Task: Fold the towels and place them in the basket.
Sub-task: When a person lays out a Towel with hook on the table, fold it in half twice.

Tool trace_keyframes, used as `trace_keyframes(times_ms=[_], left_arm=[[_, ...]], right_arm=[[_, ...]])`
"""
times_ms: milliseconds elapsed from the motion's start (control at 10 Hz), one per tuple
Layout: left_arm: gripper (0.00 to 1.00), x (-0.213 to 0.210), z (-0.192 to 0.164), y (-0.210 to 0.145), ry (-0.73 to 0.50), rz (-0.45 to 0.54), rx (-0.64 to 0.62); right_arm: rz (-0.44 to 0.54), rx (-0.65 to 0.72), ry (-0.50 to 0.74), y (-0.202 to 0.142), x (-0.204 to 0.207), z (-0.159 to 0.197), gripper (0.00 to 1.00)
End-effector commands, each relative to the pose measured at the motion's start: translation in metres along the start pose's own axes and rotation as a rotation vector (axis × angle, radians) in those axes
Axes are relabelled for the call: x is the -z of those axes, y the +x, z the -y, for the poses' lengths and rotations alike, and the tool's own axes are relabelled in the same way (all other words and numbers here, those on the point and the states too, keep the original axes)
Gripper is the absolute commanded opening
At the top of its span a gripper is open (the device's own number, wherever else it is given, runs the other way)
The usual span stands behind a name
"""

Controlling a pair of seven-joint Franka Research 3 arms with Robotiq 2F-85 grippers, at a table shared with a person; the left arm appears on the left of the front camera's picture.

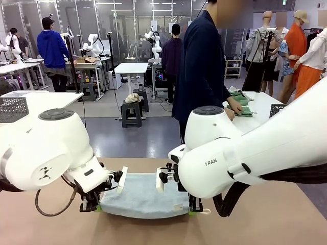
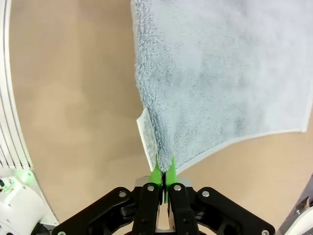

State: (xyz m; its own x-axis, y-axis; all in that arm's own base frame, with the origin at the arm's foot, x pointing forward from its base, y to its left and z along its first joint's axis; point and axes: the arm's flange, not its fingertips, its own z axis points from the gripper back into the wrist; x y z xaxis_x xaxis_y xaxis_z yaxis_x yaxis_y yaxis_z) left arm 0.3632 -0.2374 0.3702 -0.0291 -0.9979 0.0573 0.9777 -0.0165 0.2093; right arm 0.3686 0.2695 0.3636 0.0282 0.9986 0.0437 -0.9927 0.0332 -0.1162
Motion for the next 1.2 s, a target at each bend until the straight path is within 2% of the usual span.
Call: trace_keyframes(times_ms=[0,700,800,1000,1100], left_arm=[[0.00,-0.007,-0.002,-0.002,-0.013,-0.015,0.026],[0.00,-0.004,-0.001,-0.001,0.001,-0.001,-0.001],[0.04,-0.004,-0.001,-0.001,-0.001,-0.003,-0.002],[0.04,-0.006,-0.034,0.003,0.058,-0.035,0.020],[0.04,-0.004,-0.046,0.007,0.045,-0.036,0.029]], right_arm=[[-0.009,0.013,-0.015,-0.001,-0.006,-0.007,0.00],[0.004,-0.006,-0.018,0.001,-0.011,-0.002,0.00],[0.004,-0.007,-0.018,0.001,-0.011,-0.002,0.04],[0.013,-0.049,-0.001,0.002,-0.009,0.029,0.04],[0.022,-0.052,-0.007,0.004,-0.011,0.042,0.04]])
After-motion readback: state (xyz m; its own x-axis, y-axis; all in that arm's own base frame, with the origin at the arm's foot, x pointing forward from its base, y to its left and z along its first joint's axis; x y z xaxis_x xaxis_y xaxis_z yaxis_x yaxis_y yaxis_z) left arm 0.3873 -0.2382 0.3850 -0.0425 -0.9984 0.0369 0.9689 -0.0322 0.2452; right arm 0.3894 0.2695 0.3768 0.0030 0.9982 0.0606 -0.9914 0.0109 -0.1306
